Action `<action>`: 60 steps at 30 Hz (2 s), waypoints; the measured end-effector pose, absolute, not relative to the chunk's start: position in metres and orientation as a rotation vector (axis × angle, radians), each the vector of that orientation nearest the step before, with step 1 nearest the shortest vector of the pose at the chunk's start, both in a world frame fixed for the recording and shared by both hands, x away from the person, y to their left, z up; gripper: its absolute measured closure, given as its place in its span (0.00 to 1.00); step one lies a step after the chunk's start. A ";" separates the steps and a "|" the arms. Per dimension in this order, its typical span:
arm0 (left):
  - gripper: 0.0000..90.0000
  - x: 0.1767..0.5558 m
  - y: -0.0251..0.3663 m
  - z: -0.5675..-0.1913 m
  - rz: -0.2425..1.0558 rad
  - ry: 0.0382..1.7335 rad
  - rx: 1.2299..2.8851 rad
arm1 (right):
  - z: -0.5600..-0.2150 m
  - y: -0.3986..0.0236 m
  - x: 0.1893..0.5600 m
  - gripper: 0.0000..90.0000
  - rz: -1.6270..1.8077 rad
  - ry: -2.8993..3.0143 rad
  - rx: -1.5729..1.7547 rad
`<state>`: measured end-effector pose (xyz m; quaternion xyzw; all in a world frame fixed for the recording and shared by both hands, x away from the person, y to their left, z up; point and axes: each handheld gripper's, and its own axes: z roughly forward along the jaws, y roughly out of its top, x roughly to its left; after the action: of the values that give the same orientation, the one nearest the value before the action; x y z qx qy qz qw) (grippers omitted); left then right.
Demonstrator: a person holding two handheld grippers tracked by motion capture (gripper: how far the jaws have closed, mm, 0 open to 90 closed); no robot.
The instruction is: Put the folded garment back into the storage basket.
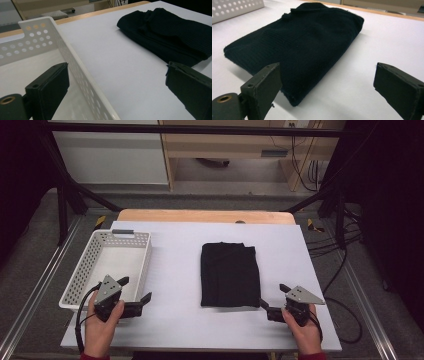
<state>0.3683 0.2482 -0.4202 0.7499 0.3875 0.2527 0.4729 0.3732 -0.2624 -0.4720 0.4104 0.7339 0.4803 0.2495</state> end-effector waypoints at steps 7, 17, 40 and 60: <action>0.06 0.364 0.232 -0.415 0.605 0.886 1.864 | -0.472 -0.263 0.374 0.09 1.304 2.005 1.118; 0.06 0.361 0.195 -0.415 0.587 0.796 1.926 | -0.473 -0.262 0.374 0.08 1.309 2.005 1.133; 0.09 0.397 0.126 -0.446 0.443 0.781 2.021 | -0.473 -0.249 0.365 0.07 1.309 2.067 1.152; 0.08 0.405 0.087 -0.458 0.311 0.696 2.092 | -0.481 -0.257 0.355 0.08 1.245 2.057 1.290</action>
<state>0.4051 0.0870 -0.4583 0.8430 0.2803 0.1252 0.4417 0.3552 -0.2566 -0.4810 0.4629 0.7378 0.4465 0.2049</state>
